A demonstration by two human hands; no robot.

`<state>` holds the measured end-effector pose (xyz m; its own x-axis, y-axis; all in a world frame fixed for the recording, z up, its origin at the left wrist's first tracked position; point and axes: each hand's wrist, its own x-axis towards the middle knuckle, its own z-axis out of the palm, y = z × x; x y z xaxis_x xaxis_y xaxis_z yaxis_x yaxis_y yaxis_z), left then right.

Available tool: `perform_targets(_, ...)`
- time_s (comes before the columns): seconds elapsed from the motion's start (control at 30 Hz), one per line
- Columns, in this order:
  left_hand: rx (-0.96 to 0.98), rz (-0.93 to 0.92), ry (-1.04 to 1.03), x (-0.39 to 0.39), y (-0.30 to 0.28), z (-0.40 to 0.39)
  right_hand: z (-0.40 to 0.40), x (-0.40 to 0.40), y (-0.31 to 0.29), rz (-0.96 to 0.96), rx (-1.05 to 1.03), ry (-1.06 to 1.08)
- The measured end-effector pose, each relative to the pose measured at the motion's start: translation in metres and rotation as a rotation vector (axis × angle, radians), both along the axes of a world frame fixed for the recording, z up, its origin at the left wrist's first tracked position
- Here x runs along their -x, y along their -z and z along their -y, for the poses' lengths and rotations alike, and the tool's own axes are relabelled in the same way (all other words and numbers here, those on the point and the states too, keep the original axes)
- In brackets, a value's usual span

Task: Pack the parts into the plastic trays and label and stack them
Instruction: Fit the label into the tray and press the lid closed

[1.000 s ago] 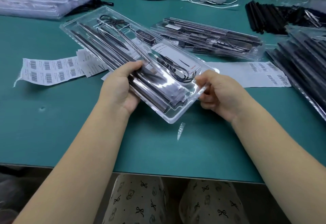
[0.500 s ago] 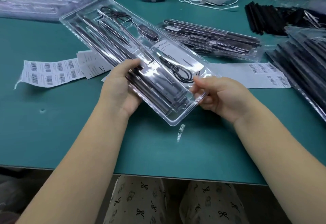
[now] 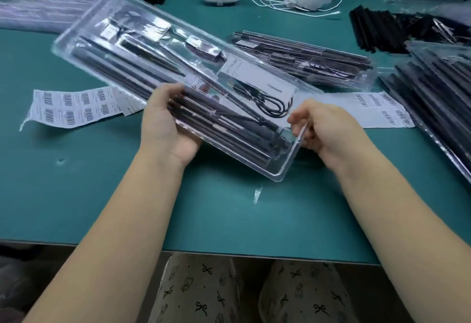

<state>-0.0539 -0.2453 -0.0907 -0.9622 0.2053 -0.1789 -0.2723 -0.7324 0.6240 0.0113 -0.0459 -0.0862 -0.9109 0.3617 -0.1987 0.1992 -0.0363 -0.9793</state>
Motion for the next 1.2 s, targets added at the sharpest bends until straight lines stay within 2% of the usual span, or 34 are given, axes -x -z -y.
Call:
perform_targets(0.13, -0.041, 0.094, -0.062, 0.004, 0.002, 0.003, -0.005, 0.001, -0.001, -0.022, 0.005, -0.032)
perform_targets(0.2, 0.026, 0.156, -0.116, 0.004, 0.003, 0.002, -0.005, -0.001, 0.000, -0.013, -0.018, -0.073)
perform_targets(0.4, 0.183, 0.051, -0.137, 0.004, 0.004, 0.006, -0.019, -0.005, -0.010, 0.062, 0.192, -0.186)
perform_targets(0.67, 0.413, -0.003, 0.104, -0.008, 0.005, -0.003, -0.011, -0.015, -0.004, 0.064, -0.203, -0.436)
perform_targets(0.9, 0.433, 0.017, 0.104, -0.010, 0.003, -0.006, -0.009, -0.010, 0.006, 0.078, -0.204, -0.499)
perform_targets(1.07, 0.485, -0.024, 0.034, -0.014, 0.001, -0.008, -0.017, -0.012, 0.002, 0.122, -0.263, -0.487)
perform_targets(1.2, 0.369, 0.031, -0.198, -0.002, -0.004, 0.007, -0.033, -0.015, -0.017, 0.280, -0.481, -0.573)
